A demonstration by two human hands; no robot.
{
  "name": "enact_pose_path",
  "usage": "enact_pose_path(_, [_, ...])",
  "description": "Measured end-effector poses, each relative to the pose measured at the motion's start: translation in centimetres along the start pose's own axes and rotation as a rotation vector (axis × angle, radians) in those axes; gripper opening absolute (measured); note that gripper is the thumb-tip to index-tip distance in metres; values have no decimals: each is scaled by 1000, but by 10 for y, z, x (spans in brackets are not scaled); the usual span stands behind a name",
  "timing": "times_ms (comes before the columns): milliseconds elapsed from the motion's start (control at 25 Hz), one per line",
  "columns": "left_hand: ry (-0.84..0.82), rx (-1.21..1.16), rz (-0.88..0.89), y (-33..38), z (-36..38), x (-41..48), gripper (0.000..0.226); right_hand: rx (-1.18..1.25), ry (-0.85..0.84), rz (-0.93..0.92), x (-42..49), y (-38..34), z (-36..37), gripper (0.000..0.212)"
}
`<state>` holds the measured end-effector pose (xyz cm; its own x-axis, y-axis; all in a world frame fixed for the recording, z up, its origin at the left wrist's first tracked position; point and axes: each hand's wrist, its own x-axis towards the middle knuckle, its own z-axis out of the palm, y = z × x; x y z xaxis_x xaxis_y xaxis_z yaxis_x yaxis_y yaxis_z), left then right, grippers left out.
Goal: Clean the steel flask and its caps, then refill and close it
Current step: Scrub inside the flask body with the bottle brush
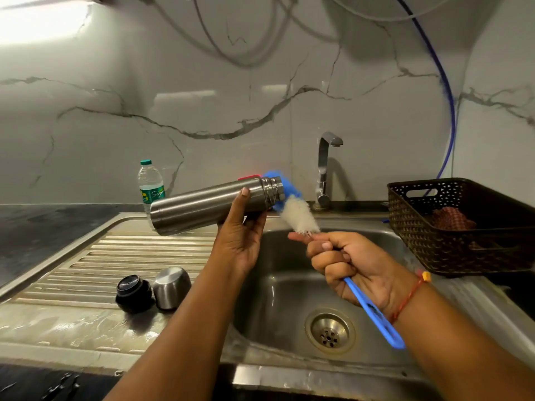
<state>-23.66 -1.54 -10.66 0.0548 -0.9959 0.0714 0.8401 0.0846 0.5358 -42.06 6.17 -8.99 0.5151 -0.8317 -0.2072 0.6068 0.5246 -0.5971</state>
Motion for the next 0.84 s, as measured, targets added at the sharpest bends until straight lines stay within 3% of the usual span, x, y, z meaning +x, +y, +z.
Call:
enact_pose_path(120, [-21,48,19,-6,0,5,76,145,-60,55,-1,0,-4,38])
enact_pose_path(400, [-42,236,74,-14,-5,7,65,180,-41,84,6,-3,-10,54])
enact_pose_path(520, [-42,160,81,-6,-8,11,76,151,-53,94,2,-5,-13,45])
enact_pose_path(600, [-49,217,65,-10,-6,7,68,139,-41,92,7,-4,-15,41])
enact_pose_path(720, [-71,215,11,-13,3,1,65,52,40,-12,14,-4,-18,41])
enact_pose_path(840, [-20,112,-75,-3,5,0,55,-192,246,-248,16,-6,-23,25])
